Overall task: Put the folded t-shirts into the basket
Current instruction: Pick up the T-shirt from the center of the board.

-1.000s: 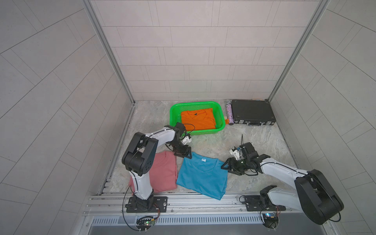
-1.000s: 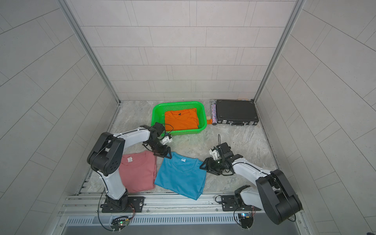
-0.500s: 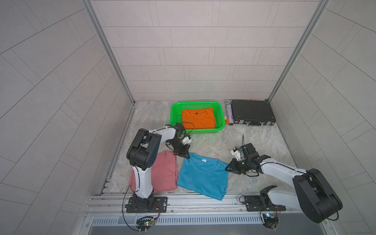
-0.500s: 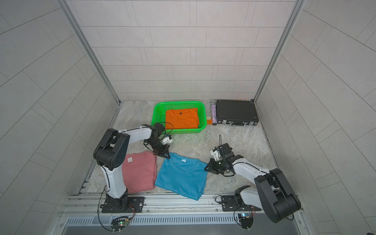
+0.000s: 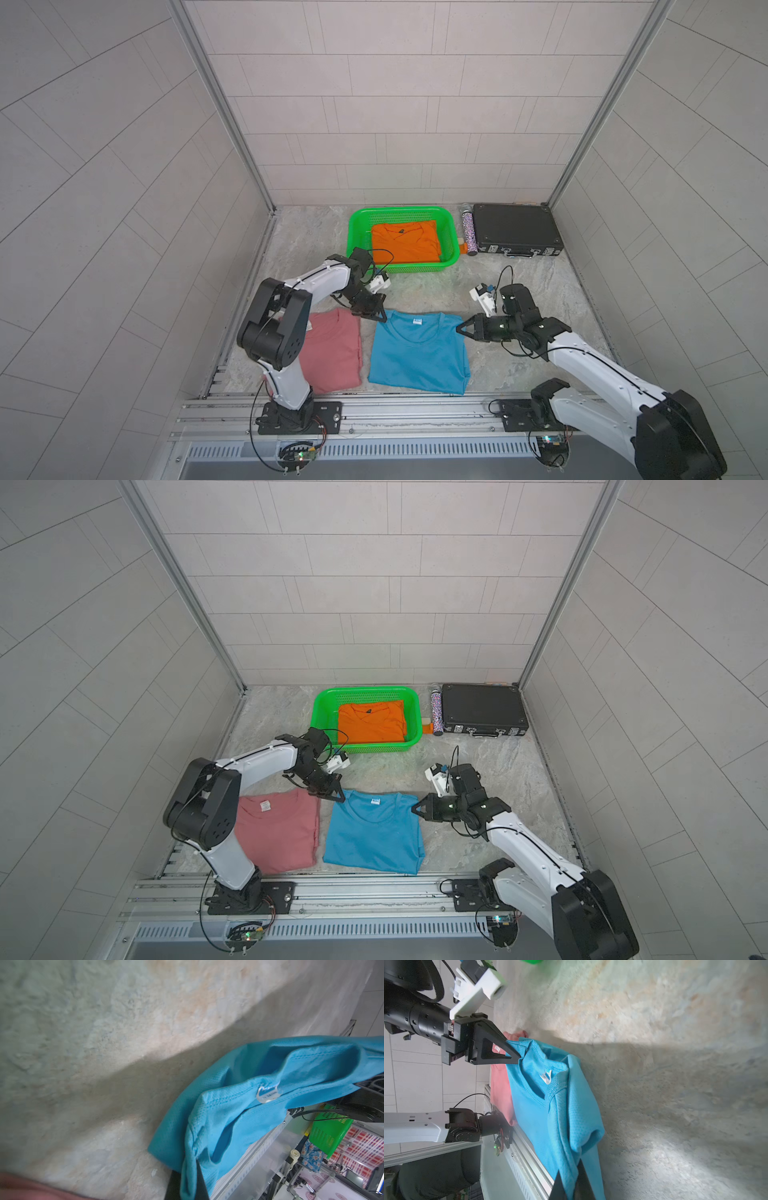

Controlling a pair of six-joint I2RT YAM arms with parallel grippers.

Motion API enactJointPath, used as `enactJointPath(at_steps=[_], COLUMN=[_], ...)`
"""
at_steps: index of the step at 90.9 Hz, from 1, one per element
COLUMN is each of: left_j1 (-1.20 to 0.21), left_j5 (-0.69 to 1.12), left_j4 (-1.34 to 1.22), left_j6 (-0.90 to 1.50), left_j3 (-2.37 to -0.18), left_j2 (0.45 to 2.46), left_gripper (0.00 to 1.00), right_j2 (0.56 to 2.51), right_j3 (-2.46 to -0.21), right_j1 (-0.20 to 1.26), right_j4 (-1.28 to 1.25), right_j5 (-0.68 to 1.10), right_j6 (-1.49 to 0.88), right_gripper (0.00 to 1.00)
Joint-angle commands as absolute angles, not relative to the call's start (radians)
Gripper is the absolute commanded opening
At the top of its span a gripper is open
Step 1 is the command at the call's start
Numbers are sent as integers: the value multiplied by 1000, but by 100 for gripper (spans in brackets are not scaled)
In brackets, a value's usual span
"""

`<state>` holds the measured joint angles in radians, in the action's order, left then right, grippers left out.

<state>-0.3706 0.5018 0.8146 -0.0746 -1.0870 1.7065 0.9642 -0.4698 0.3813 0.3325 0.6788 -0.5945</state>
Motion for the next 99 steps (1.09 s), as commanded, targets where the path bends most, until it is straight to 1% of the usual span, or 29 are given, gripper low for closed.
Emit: enactJointPath(at_steps=[1, 20, 31, 66, 85, 99], left_j1=[-359, -354, -332, -265, -229, -191], left_j5=[533, 514, 509, 504, 505, 491], left_j4=[840, 848, 844, 818, 819, 820], left_j6=[-106, -110, -103, -86, -84, -82], left_j3=[-1079, -1071, -1078, -1100, -1144, -1208], left_j2=[1639, 1570, 1520, 1372, 1346, 1334], left_gripper=[0, 0, 0, 0, 0, 0], right_j2=[933, 947, 966, 1031, 1106, 1189], right_j3=[-518, -635, -724, -899, -1014, -1115], right_j1=[385, 385, 384, 385, 384, 385], right_j4=[371, 423, 459, 525, 505, 445], right_j5=[659, 661, 661, 669, 679, 697], right_j6=[-571, -518, -494, -414, -395, -405], right_gripper=[0, 0, 0, 0, 0, 0])
